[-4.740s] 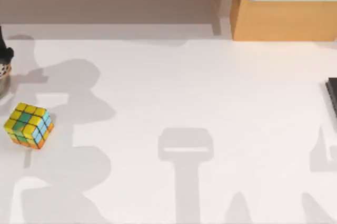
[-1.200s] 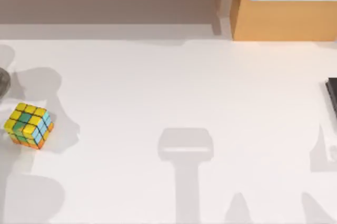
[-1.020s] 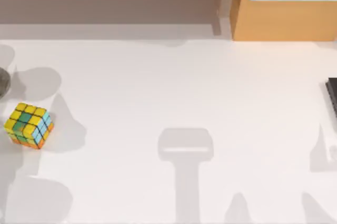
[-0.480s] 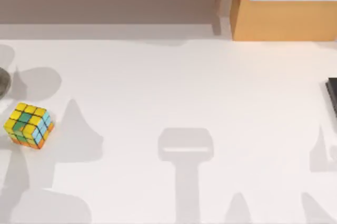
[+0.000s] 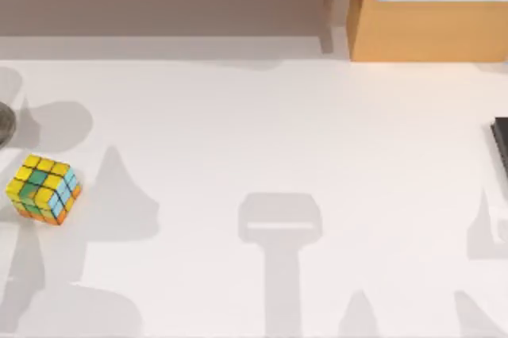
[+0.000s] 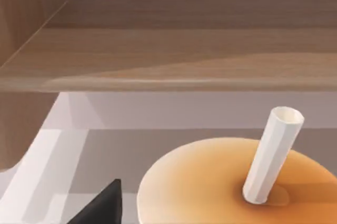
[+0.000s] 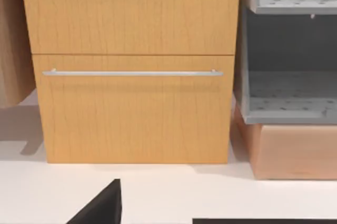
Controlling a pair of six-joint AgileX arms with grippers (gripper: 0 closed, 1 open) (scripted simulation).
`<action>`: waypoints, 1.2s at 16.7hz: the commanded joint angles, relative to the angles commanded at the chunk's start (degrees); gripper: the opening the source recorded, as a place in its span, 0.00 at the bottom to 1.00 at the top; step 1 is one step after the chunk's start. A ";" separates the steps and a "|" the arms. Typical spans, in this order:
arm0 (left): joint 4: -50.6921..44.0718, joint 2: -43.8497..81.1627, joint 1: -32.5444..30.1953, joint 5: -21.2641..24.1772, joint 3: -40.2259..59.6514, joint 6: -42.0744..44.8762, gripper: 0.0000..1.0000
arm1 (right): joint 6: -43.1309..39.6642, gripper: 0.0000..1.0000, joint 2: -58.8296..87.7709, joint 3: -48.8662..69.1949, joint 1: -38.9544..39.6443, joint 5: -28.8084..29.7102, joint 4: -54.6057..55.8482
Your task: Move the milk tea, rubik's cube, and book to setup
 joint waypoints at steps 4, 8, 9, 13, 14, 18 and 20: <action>-9.79 0.52 -2.66 -2.06 10.16 0.43 1.00 | 0.00 1.00 0.00 0.00 0.00 0.00 0.00; -27.55 1.83 -7.68 -5.46 27.03 1.40 1.00 | 0.00 1.00 0.00 0.00 0.00 0.00 0.00; -32.90 2.24 -9.20 -6.48 31.14 1.75 1.00 | 0.00 1.00 0.00 0.00 0.00 0.00 0.00; -56.46 4.16 -15.67 -11.03 43.95 3.66 1.00 | 0.00 1.00 0.00 0.00 0.00 0.00 0.00; -62.49 4.69 -17.26 -12.26 46.39 4.24 1.00 | 0.00 1.00 0.00 0.00 0.00 0.00 0.00; -86.90 6.91 -22.83 -17.22 53.05 6.79 1.00 | 0.00 1.00 0.00 0.00 0.00 0.00 0.00; -98.52 8.01 -24.91 -19.60 54.11 8.14 1.00 | 0.00 1.00 0.00 0.00 0.00 0.00 0.00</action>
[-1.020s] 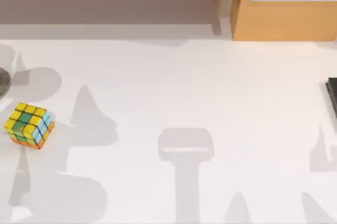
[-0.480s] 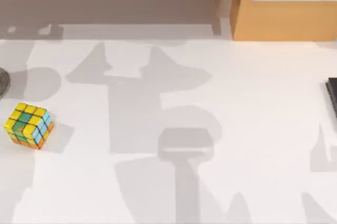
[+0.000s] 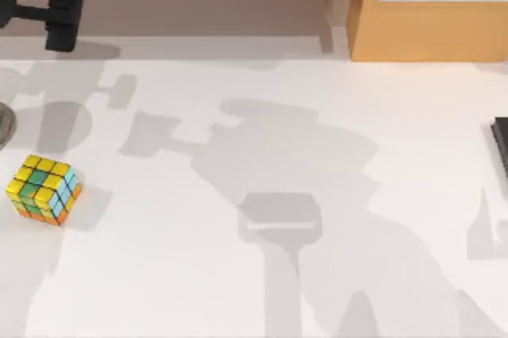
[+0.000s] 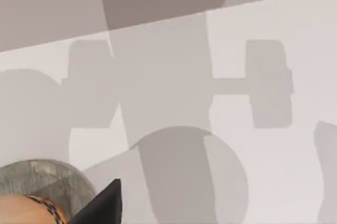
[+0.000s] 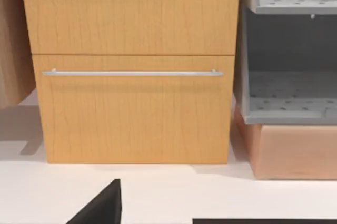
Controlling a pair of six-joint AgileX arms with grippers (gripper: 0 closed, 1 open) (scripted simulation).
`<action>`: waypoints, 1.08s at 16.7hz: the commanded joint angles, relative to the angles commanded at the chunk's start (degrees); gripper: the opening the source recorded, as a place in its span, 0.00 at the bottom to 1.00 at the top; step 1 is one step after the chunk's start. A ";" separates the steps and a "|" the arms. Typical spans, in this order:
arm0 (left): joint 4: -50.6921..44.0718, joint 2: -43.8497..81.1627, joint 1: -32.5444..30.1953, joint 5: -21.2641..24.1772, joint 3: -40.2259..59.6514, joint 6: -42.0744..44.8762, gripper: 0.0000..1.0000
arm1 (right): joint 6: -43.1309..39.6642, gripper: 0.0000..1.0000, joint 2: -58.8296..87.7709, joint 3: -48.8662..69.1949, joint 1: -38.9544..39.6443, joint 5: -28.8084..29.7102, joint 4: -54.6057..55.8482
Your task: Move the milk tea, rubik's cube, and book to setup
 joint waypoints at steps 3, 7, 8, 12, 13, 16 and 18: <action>-13.88 1.61 -1.80 -3.25 -0.43 1.87 1.00 | 0.00 1.00 0.00 0.00 0.00 0.00 0.00; -24.39 3.20 -2.40 -6.30 -2.65 3.71 1.00 | 0.00 1.00 0.00 0.00 0.00 0.00 0.00; -25.53 3.42 -2.39 -6.69 -3.05 3.96 1.00 | 0.00 1.00 0.00 0.00 0.00 0.00 0.00; -26.08 3.53 -2.38 -6.88 -3.26 4.08 1.00 | 0.00 1.00 0.00 0.00 0.00 0.00 0.00; -26.08 3.53 -2.38 -6.88 -3.26 4.08 1.00 | 0.00 1.00 0.00 0.00 0.00 0.00 0.00; -25.12 3.71 -2.22 -6.83 -3.88 4.11 1.00 | 0.00 1.00 0.00 0.00 0.00 0.00 0.00; -22.43 4.65 -2.29 -6.88 -5.81 4.19 1.00 | 0.00 1.00 0.00 0.00 0.00 0.00 0.00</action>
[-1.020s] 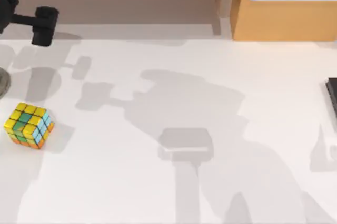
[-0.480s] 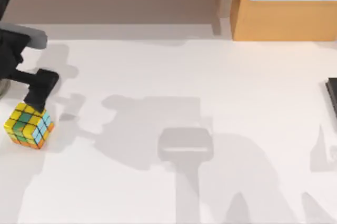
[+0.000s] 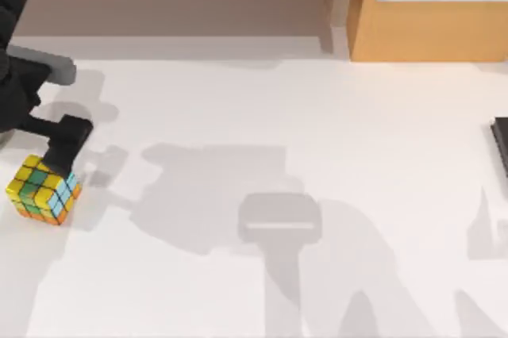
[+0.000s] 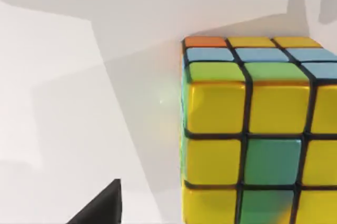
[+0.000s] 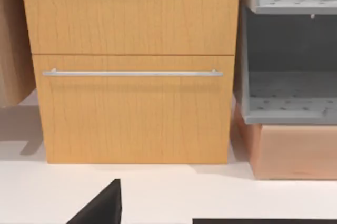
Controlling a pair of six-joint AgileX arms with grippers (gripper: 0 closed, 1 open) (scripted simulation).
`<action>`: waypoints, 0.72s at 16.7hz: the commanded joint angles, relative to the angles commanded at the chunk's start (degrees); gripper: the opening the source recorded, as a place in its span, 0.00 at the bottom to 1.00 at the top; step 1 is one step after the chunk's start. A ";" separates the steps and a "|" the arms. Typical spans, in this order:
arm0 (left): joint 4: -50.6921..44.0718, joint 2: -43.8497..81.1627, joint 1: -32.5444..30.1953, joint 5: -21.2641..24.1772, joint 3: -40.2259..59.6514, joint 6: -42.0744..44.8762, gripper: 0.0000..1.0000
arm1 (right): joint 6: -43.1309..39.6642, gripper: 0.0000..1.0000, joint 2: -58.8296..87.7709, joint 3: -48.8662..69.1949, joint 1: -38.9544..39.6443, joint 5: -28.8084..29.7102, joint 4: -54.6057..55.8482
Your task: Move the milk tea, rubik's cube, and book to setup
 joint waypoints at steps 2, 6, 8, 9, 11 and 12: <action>3.59 1.15 0.00 0.00 -2.43 0.02 1.00 | 0.00 1.00 0.00 0.00 0.00 0.00 0.00; 9.09 2.91 0.01 0.02 -6.16 0.05 1.00 | 0.00 1.00 0.00 0.00 0.00 0.00 0.00; 9.36 3.00 0.01 0.02 -6.34 0.05 1.00 | 0.00 1.00 0.00 0.00 0.00 0.00 0.00; 9.36 3.00 0.01 0.02 -6.34 0.05 1.00 | 0.00 1.00 0.00 0.00 0.00 0.00 0.00; 9.36 3.00 0.01 0.02 -6.34 0.05 0.92 | 0.00 1.00 0.00 0.00 0.00 0.00 0.00; 9.36 3.00 0.01 0.02 -6.34 0.05 0.85 | 0.00 1.00 0.00 0.00 0.00 0.00 0.00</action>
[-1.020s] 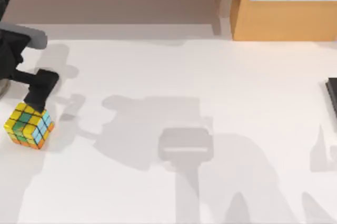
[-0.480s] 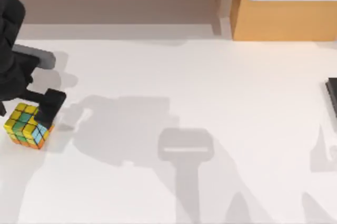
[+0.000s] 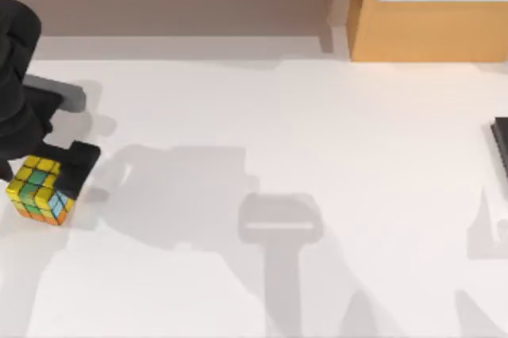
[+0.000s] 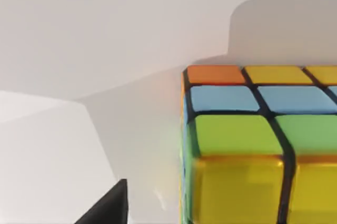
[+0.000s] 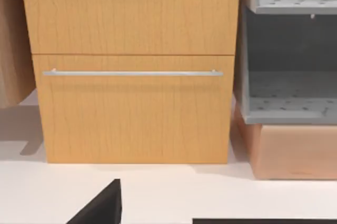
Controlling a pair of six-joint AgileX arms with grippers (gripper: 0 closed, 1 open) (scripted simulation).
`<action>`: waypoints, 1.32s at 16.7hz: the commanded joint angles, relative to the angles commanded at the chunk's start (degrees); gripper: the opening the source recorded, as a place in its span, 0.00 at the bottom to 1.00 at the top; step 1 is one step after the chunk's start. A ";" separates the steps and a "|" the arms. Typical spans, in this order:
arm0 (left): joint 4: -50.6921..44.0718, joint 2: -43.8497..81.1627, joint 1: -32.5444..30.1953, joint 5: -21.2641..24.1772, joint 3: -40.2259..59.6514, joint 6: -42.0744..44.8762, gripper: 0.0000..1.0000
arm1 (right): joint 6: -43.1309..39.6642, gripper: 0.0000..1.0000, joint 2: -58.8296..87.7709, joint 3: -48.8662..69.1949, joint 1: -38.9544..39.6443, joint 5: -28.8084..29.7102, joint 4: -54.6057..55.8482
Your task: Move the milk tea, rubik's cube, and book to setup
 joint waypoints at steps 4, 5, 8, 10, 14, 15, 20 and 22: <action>0.00 0.00 0.00 0.00 0.00 0.00 0.55 | 0.00 1.00 0.00 0.00 0.00 0.00 0.00; 0.00 0.00 0.00 0.00 0.00 0.00 0.47 | 0.00 1.00 0.00 0.00 0.00 0.00 0.00; 0.00 0.00 0.00 0.00 0.00 0.00 0.25 | 0.00 1.00 0.00 0.00 0.00 0.00 0.00; 0.00 0.00 0.00 0.00 0.00 0.00 0.10 | 0.00 1.00 0.00 0.00 0.00 0.00 0.00; 0.00 0.00 0.00 0.00 0.00 0.00 0.00 | 0.00 1.00 0.00 0.00 0.00 0.00 0.00; 0.00 0.00 0.00 0.00 0.00 0.00 0.00 | 0.00 1.00 0.00 0.00 0.00 0.00 0.00; -0.01 -0.15 -0.01 0.03 0.00 0.05 0.00 | 0.00 1.00 0.00 0.00 0.00 0.00 0.00; -0.77 -0.36 -0.01 0.02 0.53 0.04 0.00 | 0.00 1.00 0.00 0.00 0.00 0.00 0.00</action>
